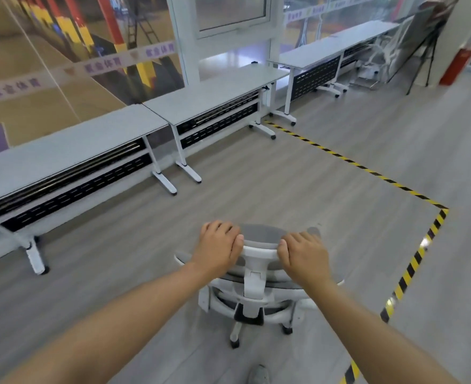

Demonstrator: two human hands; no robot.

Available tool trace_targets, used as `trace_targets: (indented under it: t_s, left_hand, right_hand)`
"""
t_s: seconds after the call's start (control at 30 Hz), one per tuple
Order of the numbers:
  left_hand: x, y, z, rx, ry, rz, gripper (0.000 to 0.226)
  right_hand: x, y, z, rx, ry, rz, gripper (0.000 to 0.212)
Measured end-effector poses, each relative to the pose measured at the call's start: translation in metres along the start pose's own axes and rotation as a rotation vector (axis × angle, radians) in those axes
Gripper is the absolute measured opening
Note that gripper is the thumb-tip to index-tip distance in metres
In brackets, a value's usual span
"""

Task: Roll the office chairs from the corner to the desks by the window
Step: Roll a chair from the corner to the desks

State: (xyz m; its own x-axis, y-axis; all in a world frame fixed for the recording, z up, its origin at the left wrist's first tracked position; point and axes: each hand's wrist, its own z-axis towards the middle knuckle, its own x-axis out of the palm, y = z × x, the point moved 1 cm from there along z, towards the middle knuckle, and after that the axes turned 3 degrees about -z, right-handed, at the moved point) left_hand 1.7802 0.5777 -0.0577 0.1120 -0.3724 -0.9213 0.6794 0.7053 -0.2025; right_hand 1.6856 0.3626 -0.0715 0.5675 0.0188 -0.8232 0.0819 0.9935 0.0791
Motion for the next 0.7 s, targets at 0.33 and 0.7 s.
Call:
trace_targets:
  t_s: [0.33, 0.7]
  left_hand:
    - [0.043, 0.103, 0.179, 0.008, -0.031, -0.084, 0.033]
    - [0.096, 0.241, 0.417, 0.151, 0.044, -0.105, 0.036]
  right_hand:
    - [0.117, -0.035, 0.178, -0.035, -0.015, -0.009, 0.036]
    - [0.249, -0.064, 0.385, 0.112, 0.074, -0.118, 0.037]
